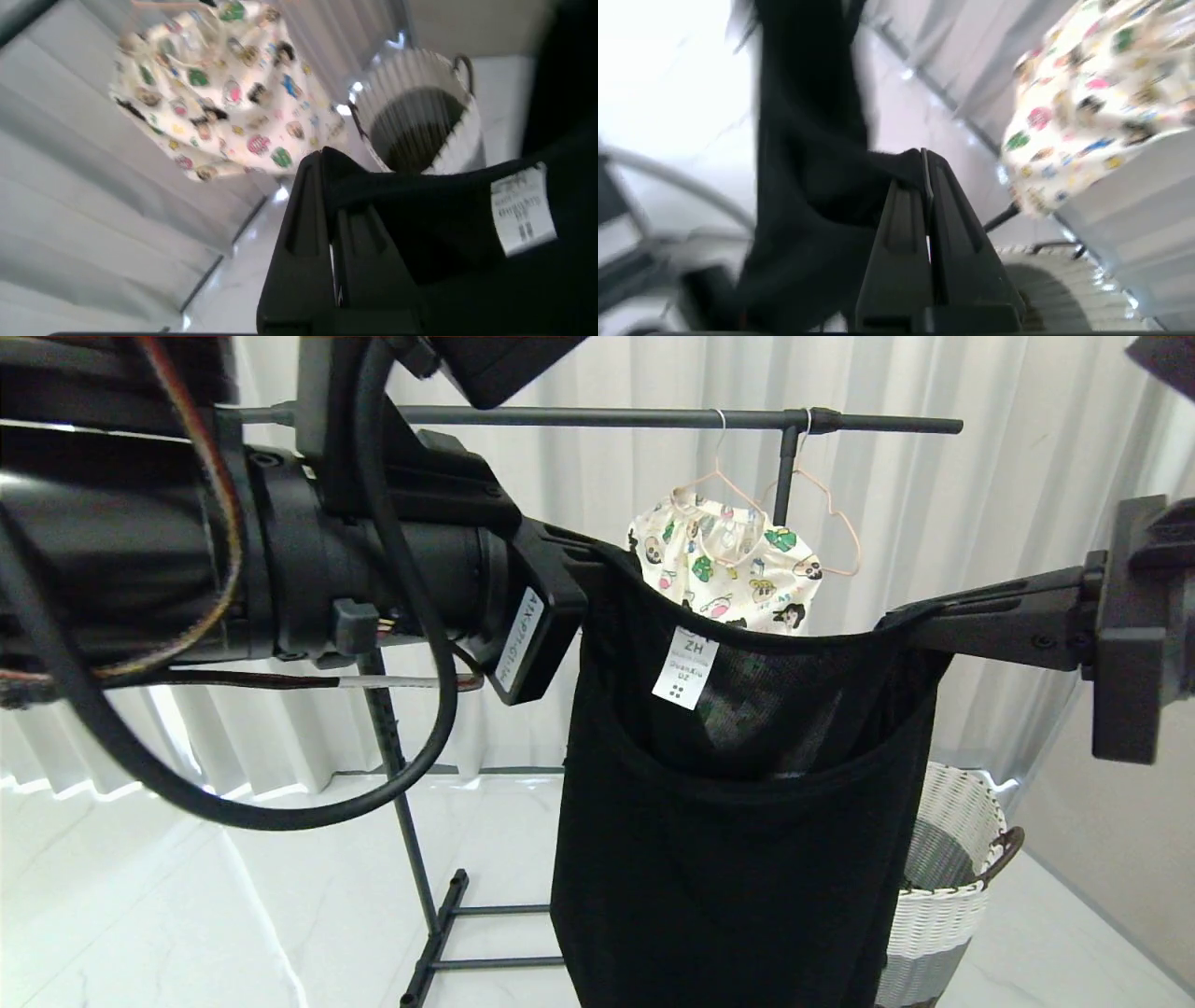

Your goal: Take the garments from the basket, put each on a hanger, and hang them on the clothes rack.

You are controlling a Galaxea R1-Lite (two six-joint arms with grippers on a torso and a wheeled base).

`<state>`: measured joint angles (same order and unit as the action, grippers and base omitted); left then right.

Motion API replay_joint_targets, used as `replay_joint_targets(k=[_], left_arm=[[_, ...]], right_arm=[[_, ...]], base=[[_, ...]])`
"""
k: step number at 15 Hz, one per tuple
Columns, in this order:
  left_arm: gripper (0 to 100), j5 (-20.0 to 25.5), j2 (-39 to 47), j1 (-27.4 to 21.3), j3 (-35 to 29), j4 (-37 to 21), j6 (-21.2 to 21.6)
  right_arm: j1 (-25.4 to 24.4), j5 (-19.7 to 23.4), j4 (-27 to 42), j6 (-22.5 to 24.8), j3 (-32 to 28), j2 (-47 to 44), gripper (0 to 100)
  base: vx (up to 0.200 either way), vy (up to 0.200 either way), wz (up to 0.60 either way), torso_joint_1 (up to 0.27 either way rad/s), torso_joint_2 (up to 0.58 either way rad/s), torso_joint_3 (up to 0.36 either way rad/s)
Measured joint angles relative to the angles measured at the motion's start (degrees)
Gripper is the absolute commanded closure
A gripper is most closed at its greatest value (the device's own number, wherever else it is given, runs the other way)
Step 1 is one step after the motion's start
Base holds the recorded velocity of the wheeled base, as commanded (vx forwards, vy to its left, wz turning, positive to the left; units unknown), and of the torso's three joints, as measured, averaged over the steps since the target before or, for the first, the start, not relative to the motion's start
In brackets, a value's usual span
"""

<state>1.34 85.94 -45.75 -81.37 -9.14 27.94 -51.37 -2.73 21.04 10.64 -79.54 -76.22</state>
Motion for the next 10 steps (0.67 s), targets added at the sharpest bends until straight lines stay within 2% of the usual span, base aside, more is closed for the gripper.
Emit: replay_joint_targets(k=[2, 5, 6, 10], left_arm=[[100, 1.1, -2.7, -1.4, 1.6, -6.3, 0.0], [100, 3.9, -7.8, -4.1, 2.9, -20.6, -0.2], [100, 4.9, -9.3, -4.6, 3.0, -22.6, -0.2], [100, 5.7, -11.8, -5.0, 3.2, -22.9, -0.4]], right_arm=[[0.4, 0.0, -2.4, 0.5, -2.3, -2.6, 100], [0.4, 0.2, -8.6, 3.0, -5.6, -7.5, 100], [0.4, 0.2, -9.3, 3.3, -6.9, -9.1, 100], [0.0, 0.2, -9.6, 3.4, -9.7, -12.7, 100]], base=[[0.000, 0.000, 0.00, 0.000, 0.00, 0.000], [0.000, 0.000, 0.00, 0.000, 0.00, 0.000], [0.000, 0.000, 0.00, 0.000, 0.00, 0.000], [0.000, 0.000, 0.00, 0.000, 0.00, 0.000]])
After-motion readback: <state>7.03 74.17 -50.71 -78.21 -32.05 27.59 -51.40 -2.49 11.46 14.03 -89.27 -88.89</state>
